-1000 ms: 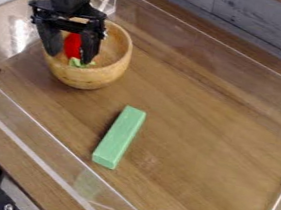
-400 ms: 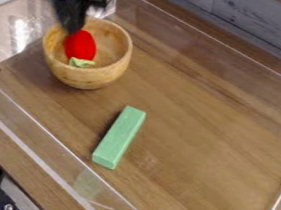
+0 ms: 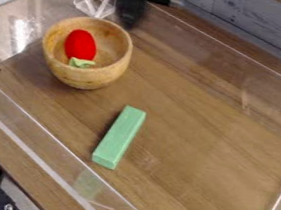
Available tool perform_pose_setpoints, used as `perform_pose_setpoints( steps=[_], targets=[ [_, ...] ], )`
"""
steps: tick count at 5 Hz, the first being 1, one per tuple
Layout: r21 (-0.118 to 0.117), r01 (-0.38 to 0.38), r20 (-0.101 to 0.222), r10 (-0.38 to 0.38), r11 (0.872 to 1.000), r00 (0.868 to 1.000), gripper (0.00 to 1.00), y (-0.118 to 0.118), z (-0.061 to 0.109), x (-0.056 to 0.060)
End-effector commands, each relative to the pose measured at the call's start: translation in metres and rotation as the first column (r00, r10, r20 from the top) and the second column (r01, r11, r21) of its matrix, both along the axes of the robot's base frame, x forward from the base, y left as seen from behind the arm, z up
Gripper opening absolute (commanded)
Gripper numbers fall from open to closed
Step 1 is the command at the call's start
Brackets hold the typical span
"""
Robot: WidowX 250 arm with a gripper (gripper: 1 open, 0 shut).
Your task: Move the red object to the right side of the table
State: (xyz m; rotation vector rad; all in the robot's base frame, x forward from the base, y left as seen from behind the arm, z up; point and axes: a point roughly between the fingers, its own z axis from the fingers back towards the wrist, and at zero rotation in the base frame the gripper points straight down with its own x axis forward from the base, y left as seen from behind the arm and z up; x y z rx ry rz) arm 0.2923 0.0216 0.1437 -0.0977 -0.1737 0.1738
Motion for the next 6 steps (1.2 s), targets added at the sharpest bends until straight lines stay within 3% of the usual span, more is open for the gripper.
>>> perform_pose_setpoints(
  steps=[1, 2, 3, 4, 5, 6],
  targets=[
    [0.009, 0.054, 0.047, -0.054, 0.999, 0.997, 0.0, -0.033, 0.004, 0.007],
    [0.007, 0.108, 0.055, -0.108, 0.994, 0.993, 0.0, -0.065, -0.008, 0.012],
    [0.019, 0.116, 0.061, -0.117, 0.993, 0.991, 0.0, -0.076, 0.003, 0.0],
    [0.048, 0.14, 0.066, -0.143, 0.989, 0.988, 1.0, -0.082, 0.016, -0.009],
    [0.075, 0.185, 0.069, -0.191, 0.98, 0.979, 1.0, -0.086, 0.02, -0.016],
    [0.094, 0.219, 0.079, -0.226, 0.971, 0.971, 0.0, -0.089, 0.024, -0.026]
  ],
)
